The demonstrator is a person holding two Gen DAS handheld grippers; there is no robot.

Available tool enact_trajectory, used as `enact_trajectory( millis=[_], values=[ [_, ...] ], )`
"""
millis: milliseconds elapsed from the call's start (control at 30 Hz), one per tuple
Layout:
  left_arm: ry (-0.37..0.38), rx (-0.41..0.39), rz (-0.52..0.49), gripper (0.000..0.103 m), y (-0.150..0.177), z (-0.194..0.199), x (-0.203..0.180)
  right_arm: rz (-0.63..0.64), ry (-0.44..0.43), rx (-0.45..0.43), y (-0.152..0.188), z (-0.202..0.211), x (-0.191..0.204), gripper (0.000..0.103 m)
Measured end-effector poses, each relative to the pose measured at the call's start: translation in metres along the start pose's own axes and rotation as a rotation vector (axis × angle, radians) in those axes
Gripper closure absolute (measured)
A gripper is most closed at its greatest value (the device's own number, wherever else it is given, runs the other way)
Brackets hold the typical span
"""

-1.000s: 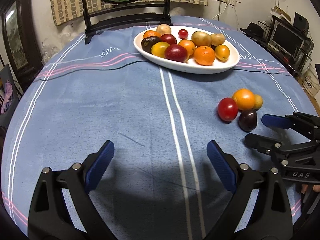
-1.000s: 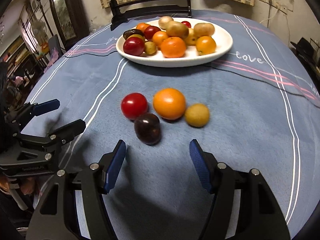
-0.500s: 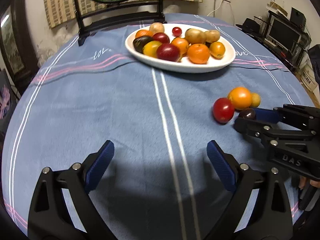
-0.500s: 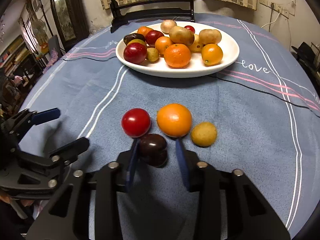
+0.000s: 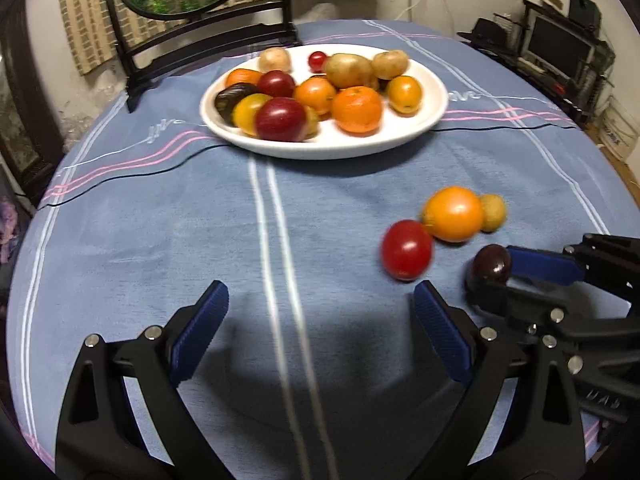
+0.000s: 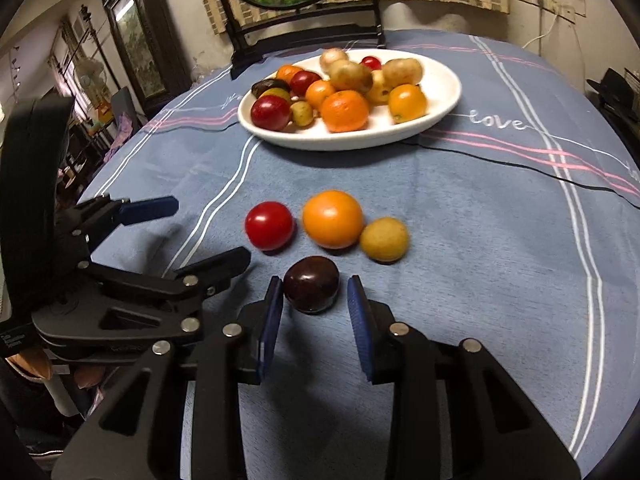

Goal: Organize fruits
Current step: 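Grasp a dark purple fruit with the right tool while the left tool grasps a red fruit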

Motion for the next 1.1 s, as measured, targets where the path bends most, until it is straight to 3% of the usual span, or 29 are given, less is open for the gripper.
enact_trajectory(
  millis=[267, 400, 600, 733, 967, 1033, 1067, 1100],
  values=[
    [-0.019, -0.007, 0.092, 0.008, -0.002, 0.006, 0.037, 0.071, 0.075, 0.043, -0.014, -0.018, 0.015, 0.068],
    [-0.014, 0.004, 0.105, 0.008, -0.001, 0.004, 0.041, 0.037, 0.069, 0.021, -0.016, -0.017, 0.010, 0.075],
    [0.033, -0.010, 0.068, 0.008, -0.003, 0.010, 0.027, -0.044, 0.018, -0.037, -0.004, 0.011, -0.013, 0.075],
    [0.068, -0.009, 0.024, 0.008, -0.006, 0.009, 0.008, -0.078, 0.036, -0.070, 0.008, 0.033, -0.027, 0.075],
    [0.089, 0.052, -0.022, 0.009, -0.012, -0.015, -0.023, -0.115, 0.051, -0.093, 0.024, 0.052, -0.041, 0.075],
    [0.101, 0.067, -0.022, 0.018, -0.015, -0.020, -0.027, -0.123, 0.044, -0.092, 0.027, 0.052, -0.042, 0.075],
    [0.101, 0.074, -0.024, 0.030, -0.016, -0.022, -0.029, -0.125, 0.041, -0.093, 0.027, 0.052, -0.043, 0.075],
    [0.098, 0.082, -0.026, 0.035, -0.016, -0.025, -0.030, -0.126, 0.039, -0.094, 0.028, 0.052, -0.043, 0.075]
  ],
)
Point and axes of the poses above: each gripper's, at about its wrist camera, not at the fingertips, and z roughly against the way its jaws point, x to its left, y to its underside, the point moved 2 cm from there along -z, roughly the way its jaws point, and after that the axes turned 10 degrees about z, right-handed, at the moved point
